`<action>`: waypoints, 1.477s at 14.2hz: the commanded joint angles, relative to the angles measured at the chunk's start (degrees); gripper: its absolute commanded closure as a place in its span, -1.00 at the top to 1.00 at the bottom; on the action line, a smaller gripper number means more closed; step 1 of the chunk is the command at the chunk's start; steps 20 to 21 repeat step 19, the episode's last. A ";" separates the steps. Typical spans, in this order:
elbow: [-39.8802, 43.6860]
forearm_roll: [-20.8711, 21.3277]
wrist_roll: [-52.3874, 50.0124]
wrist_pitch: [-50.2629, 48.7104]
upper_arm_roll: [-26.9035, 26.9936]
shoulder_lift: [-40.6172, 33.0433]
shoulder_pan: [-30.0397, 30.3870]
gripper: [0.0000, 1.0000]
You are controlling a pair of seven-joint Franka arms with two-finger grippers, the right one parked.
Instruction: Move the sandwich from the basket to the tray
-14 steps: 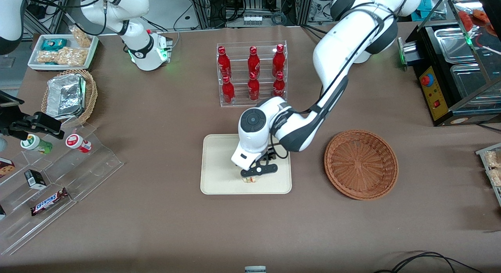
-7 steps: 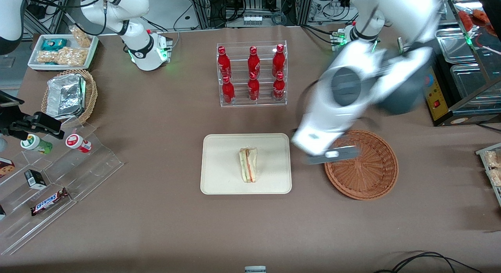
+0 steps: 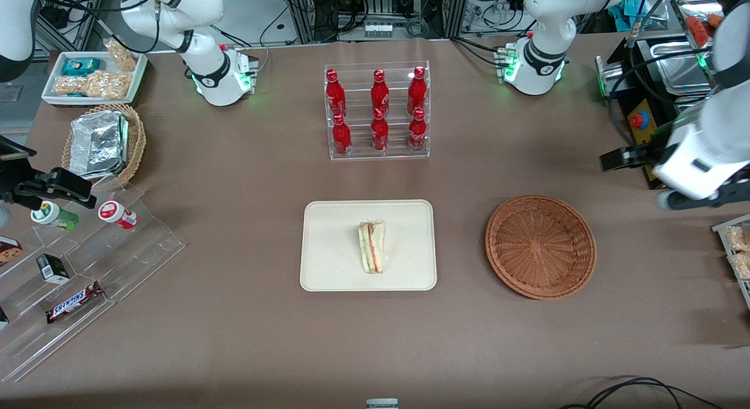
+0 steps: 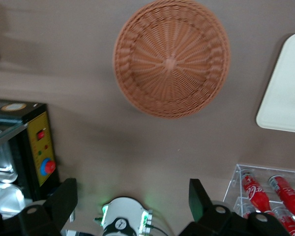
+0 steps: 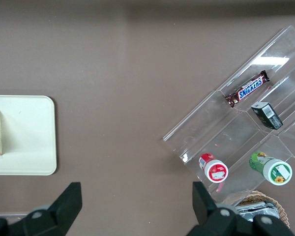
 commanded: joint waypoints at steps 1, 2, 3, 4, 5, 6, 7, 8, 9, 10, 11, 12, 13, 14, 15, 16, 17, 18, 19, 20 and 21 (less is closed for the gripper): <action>-8.85 0.35 0.35 1.07 1.36 -7.45 -0.71 1.00; -12.89 0.01 0.53 2.82 3.46 -10.78 -2.19 1.00; -16.41 -0.43 2.10 4.41 6.18 -13.86 -4.99 1.00; -17.66 -0.44 4.72 4.34 10.30 -15.89 -8.67 1.00; -17.32 -0.61 6.75 3.99 11.99 -16.52 -10.36 1.00; -16.02 -0.96 7.38 3.98 12.01 -16.53 -10.38 1.00; -15.13 -0.79 7.39 3.81 12.01 -16.53 -10.38 1.00; -14.78 -0.44 7.56 3.81 12.01 -16.53 -10.38 1.00; -13.81 -0.35 7.56 3.89 11.92 -16.44 -10.47 1.00; -12.50 -0.52 7.56 3.72 11.92 -16.18 -10.47 1.00; -12.40 -0.78 7.56 3.72 11.84 -16.17 -10.47 1.00; -12.40 -0.87 7.56 3.81 11.83 -16.17 -10.47 1.00; -12.49 -0.96 7.65 3.89 11.83 -16.17 -10.38 1.00; -12.49 -0.96 7.65 3.98 11.75 -16.17 -10.38 1.00; -12.49 -0.96 7.56 3.98 11.75 -16.17 -10.38 1.00; -12.49 -0.96 7.65 4.07 11.75 -16.17 -10.38 1.00; -12.49 -0.96 7.65 4.07 11.75 -16.26 -10.29 1.00; -12.49 -0.96 7.65 4.07 11.75 -16.26 -10.29 1.00; -12.49 -1.05 7.65 4.07 11.75 -16.17 -10.29 1.00; -12.49 -1.05 7.65 4.07 11.75 -16.17 -10.29 1.00; -12.49 -1.05 7.65 4.07 11.75 -16.17 -10.29 1.00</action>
